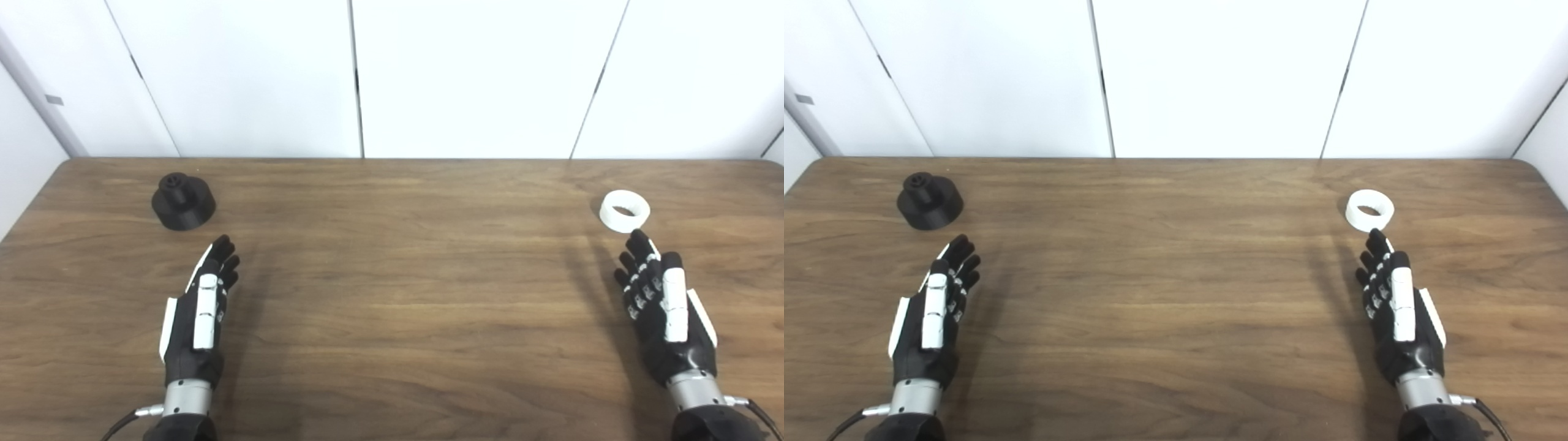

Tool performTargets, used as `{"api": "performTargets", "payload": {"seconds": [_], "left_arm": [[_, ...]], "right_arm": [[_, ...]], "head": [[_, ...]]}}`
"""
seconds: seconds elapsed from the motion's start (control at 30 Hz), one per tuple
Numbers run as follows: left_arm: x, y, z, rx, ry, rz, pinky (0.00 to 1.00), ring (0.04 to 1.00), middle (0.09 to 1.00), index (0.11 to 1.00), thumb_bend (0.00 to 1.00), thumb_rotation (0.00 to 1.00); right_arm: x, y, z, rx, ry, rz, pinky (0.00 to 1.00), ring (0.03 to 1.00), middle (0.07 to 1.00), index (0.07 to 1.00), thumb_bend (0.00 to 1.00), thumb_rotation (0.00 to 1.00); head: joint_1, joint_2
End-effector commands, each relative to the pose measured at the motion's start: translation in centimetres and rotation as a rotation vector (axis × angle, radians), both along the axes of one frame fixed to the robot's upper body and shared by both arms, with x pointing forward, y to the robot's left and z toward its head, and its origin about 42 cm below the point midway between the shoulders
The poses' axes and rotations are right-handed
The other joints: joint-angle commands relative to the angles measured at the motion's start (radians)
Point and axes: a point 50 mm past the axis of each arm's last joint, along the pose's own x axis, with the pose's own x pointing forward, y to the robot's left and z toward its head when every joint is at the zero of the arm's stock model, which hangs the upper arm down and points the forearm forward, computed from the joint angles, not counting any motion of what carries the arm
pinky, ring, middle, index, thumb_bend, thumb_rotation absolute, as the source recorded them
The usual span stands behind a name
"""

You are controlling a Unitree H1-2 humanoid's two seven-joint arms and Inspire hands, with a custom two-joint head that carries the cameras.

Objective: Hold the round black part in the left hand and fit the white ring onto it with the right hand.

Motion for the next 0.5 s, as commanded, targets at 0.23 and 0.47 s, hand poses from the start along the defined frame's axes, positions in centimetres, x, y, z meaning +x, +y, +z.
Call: {"api": "performTargets", "payload": {"seconds": [0.23,0.47], "left_arm": [[0.4,-0.5,0.9,0.021,-0.067,-0.005,0.95,0.929,0.937,0.917,0.54,0.93],[0.1,-1.6,0.0,0.022,-0.059,-0.006,0.95,0.925,0.937,0.918,0.50,0.93]], "right_arm": [[0.5,-0.4,1.2,-0.022,-0.077,0.008,1.00,1.000,1.000,0.971,0.53,1.00],[0.5,-1.4,0.5,-0.037,-0.084,0.016,1.00,1.000,1.000,0.988,0.54,1.00]], "head": [[0.047,-0.019],[0.169,-0.093]]}}
